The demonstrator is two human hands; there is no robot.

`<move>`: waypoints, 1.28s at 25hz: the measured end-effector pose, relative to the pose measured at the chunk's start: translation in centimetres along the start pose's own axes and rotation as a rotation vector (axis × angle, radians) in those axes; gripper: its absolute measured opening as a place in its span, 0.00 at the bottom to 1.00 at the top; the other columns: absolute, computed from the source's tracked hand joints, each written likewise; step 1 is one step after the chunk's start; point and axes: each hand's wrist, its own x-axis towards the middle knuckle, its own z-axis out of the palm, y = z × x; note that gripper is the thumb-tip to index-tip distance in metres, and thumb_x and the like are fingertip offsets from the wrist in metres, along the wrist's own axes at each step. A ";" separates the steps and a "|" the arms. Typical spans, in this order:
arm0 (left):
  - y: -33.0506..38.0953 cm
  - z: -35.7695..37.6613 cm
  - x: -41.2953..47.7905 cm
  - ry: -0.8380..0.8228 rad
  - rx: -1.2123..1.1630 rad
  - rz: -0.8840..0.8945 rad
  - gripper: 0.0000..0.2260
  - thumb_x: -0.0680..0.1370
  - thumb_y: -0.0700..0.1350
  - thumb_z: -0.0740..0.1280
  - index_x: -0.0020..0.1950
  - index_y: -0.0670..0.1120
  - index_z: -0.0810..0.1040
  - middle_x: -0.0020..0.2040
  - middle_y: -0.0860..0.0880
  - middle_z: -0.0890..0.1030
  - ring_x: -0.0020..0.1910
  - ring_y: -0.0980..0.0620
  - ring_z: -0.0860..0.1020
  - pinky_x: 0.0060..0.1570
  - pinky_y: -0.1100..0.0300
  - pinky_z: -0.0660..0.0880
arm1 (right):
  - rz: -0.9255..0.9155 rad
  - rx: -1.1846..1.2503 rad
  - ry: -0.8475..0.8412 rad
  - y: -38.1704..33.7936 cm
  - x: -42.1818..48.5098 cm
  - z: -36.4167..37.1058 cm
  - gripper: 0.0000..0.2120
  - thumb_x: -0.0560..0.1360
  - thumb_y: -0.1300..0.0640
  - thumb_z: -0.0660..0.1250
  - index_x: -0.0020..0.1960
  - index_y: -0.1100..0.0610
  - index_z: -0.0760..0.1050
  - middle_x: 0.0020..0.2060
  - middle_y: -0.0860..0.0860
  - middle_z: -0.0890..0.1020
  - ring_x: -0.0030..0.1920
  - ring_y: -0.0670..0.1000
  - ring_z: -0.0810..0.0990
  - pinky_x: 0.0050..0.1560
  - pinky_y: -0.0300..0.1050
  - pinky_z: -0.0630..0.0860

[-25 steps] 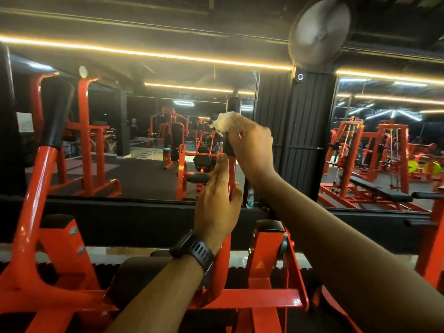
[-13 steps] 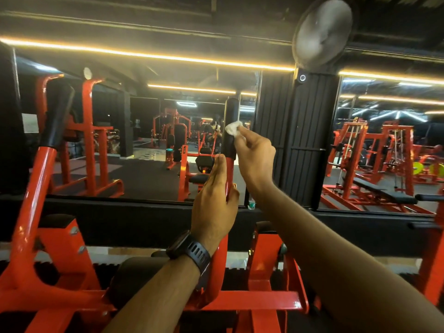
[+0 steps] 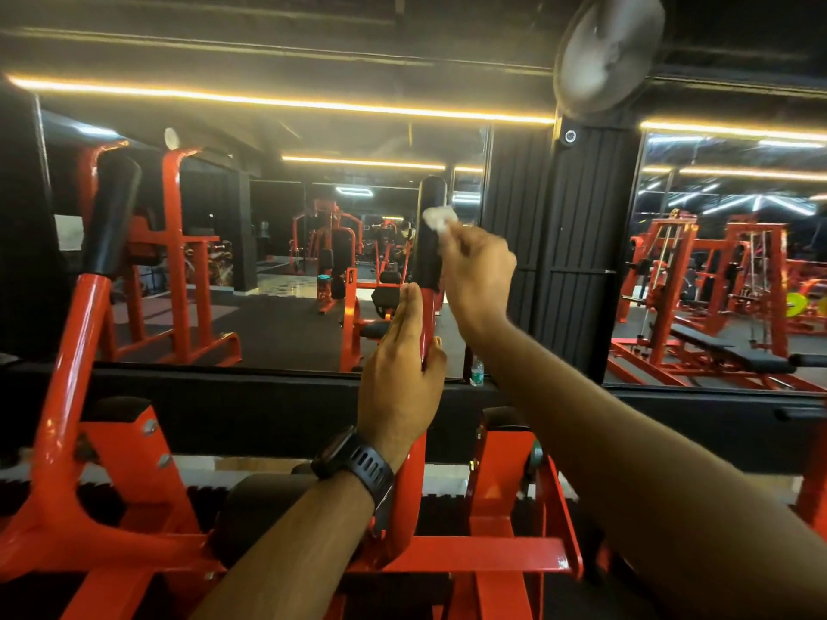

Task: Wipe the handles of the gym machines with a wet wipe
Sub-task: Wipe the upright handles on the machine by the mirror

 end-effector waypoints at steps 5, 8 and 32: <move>0.1 0.0 0.1 0.001 0.003 -0.012 0.35 0.83 0.49 0.63 0.79 0.58 0.41 0.81 0.51 0.57 0.74 0.48 0.69 0.65 0.54 0.75 | -0.134 -0.171 0.033 -0.9 3.7 1.7 0.12 0.83 0.60 0.59 0.62 0.57 0.78 0.42 0.47 0.80 0.34 0.39 0.76 0.33 0.28 0.75; -0.1 0.0 0.1 0.013 0.003 0.003 0.34 0.83 0.48 0.63 0.80 0.57 0.43 0.81 0.52 0.57 0.74 0.49 0.68 0.66 0.55 0.75 | -0.586 -0.516 -0.185 2.8 2.8 -0.6 0.18 0.81 0.64 0.61 0.70 0.59 0.72 0.64 0.55 0.78 0.58 0.50 0.81 0.55 0.36 0.79; 0.1 -0.3 0.2 0.017 -0.037 0.059 0.32 0.84 0.48 0.61 0.76 0.56 0.39 0.81 0.51 0.54 0.78 0.52 0.61 0.70 0.57 0.69 | -1.111 -1.270 -0.595 -2.9 10.8 -2.0 0.25 0.76 0.65 0.66 0.72 0.59 0.67 0.65 0.58 0.70 0.66 0.58 0.71 0.47 0.54 0.82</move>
